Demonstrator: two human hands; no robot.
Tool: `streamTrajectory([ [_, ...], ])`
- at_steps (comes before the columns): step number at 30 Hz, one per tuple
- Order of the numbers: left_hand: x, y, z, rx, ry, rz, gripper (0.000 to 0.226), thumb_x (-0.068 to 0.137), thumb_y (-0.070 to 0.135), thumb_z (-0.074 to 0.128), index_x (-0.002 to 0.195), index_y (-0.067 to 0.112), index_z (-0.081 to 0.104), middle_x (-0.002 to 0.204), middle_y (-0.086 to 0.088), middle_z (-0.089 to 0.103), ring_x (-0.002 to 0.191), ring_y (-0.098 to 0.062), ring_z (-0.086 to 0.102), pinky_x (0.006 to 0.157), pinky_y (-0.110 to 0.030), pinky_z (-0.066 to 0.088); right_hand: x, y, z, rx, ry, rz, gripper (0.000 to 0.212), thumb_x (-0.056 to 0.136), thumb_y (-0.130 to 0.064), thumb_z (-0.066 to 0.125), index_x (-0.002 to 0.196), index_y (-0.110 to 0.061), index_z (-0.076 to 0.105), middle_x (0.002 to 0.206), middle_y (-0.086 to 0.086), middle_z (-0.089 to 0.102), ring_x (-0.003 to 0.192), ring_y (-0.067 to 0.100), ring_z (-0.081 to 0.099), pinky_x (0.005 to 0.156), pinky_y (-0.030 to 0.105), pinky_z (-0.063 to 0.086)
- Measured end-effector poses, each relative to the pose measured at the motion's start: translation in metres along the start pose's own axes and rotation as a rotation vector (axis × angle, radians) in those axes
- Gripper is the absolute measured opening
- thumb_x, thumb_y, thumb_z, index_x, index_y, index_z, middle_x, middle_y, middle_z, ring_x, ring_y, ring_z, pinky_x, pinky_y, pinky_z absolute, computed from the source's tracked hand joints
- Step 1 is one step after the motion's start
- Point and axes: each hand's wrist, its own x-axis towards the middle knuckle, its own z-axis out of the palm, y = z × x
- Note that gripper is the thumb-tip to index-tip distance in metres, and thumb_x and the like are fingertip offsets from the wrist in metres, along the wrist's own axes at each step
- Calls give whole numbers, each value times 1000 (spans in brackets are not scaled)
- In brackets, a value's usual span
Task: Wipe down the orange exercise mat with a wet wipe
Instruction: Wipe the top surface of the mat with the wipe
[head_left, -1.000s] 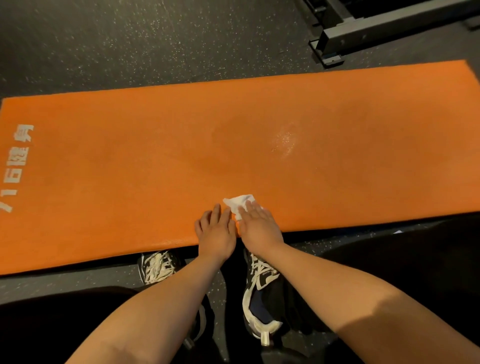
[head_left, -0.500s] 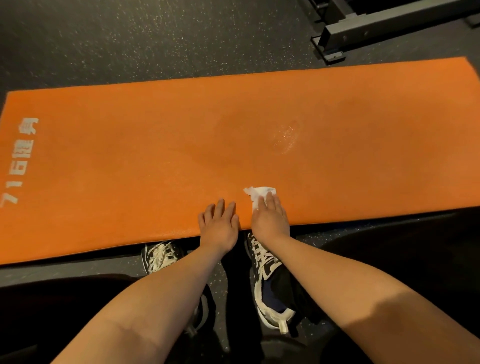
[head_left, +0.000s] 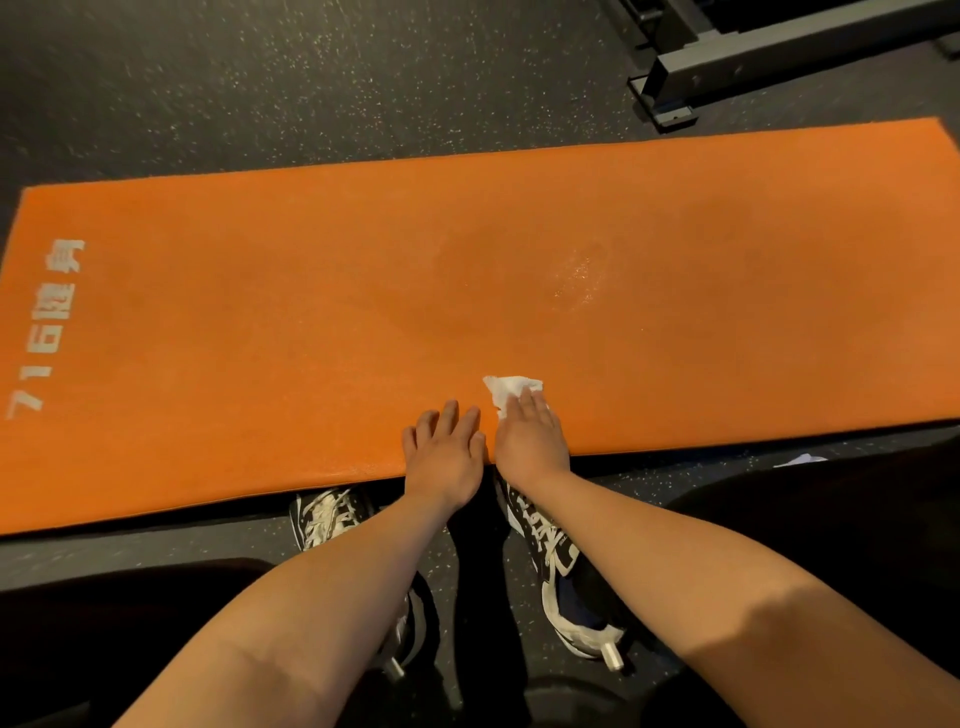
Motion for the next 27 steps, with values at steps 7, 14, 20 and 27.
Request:
streamTrajectory([
  [7,18,-9,-13,17,67,7,45,106,38,31,151,32,36,163,3,27,135,-29,30,104,-45,25,24,-10,-8,-59,-76,-144,55,109,-30,19,162,-16,11,170,4,-3,156,19,-8,127,40,1],
  [14,50,-18,-21,1,17,-52,48,106,39,27,154,35,31,165,5,21,132,-30,32,101,-46,27,49,-33,-5,-20,-92,-101,59,107,-24,26,163,-21,6,170,6,-8,155,22,-14,127,41,0],
  [20,76,-26,-24,-6,40,-71,50,104,36,33,154,34,30,167,6,15,140,-30,21,110,-49,20,88,-20,-6,-10,-2,-52,60,104,-20,27,162,-17,9,170,8,-6,156,24,-13,126,42,4],
  [27,108,-37,-31,-21,54,-65,50,105,39,30,155,35,25,168,5,8,134,-31,25,106,-48,22,96,-49,3,-12,-18,-172,59,109,-27,24,162,-15,2,169,9,-12,154,23,-19,126,42,-4],
])
